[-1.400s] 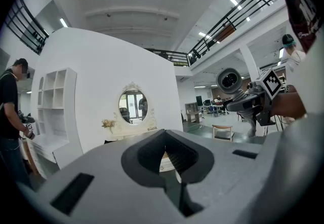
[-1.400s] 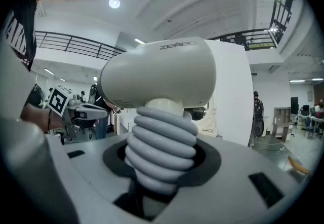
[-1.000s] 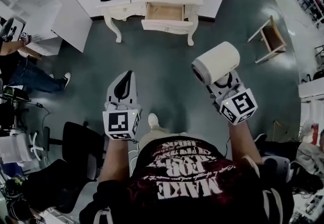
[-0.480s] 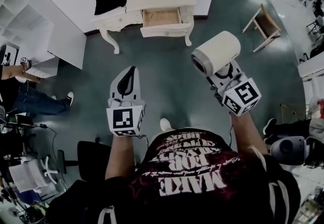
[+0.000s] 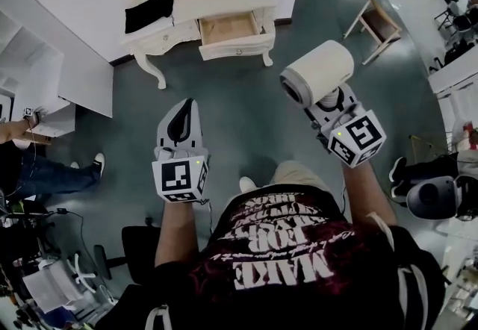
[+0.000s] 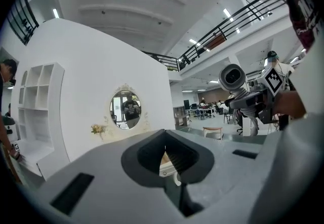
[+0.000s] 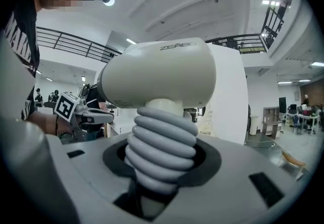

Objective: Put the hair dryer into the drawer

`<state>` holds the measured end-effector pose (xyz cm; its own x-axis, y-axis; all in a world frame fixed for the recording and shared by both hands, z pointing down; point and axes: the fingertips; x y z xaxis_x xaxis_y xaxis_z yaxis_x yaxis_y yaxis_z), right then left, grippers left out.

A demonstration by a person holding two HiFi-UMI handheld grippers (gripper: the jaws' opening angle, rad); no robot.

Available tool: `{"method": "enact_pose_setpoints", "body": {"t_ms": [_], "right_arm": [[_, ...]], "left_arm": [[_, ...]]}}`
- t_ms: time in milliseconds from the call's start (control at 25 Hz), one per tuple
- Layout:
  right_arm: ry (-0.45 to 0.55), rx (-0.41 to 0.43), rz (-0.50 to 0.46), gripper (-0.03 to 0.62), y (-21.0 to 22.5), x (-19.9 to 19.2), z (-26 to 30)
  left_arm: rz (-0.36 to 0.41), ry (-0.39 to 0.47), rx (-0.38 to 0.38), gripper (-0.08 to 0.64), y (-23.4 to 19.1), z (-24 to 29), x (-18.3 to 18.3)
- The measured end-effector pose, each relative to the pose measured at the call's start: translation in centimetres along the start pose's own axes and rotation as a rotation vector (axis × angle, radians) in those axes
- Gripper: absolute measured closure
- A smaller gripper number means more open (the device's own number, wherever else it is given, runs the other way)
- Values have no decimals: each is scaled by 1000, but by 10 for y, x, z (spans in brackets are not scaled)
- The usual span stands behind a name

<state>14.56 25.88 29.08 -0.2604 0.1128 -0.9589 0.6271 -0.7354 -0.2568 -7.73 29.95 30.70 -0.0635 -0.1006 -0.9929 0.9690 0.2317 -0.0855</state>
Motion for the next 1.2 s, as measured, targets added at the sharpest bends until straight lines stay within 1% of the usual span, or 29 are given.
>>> {"method": "enact_pose_setpoints", "body": {"t_ms": [80, 200, 360, 560, 880, 1080, 1200], "right_arm": [[-11, -6, -2, 411, 5, -3, 3], [-19, -9, 20, 410, 16, -14, 11], [-28, 0, 49, 411, 34, -27, 33], [-10, 30, 49, 411, 63, -28, 65], [16, 87, 20, 411, 100, -25, 119], [26, 110, 29, 411, 121, -28, 146], [30, 145, 21, 411, 125, -26, 162]], "left_arm": [[4, -12, -13, 555, 0, 12, -3], [-2, -27, -28, 555, 1, 31, -10], [7, -48, -28, 555, -2, 56, -12], [23, -48, -1, 555, -14, 93, -4], [14, -13, 34, 555, -34, 150, 18], [14, -11, 69, 555, -47, 172, 19], [15, -22, 102, 555, -57, 179, 19]]}}
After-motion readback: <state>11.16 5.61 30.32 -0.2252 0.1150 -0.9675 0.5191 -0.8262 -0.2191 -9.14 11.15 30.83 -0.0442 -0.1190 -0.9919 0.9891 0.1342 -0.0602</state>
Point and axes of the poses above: the fingertips, and each gripper's own axes: z forward along the fingers, y to its right, x out of its top, and after that the axes turned 12 degrees about -z, right-handed
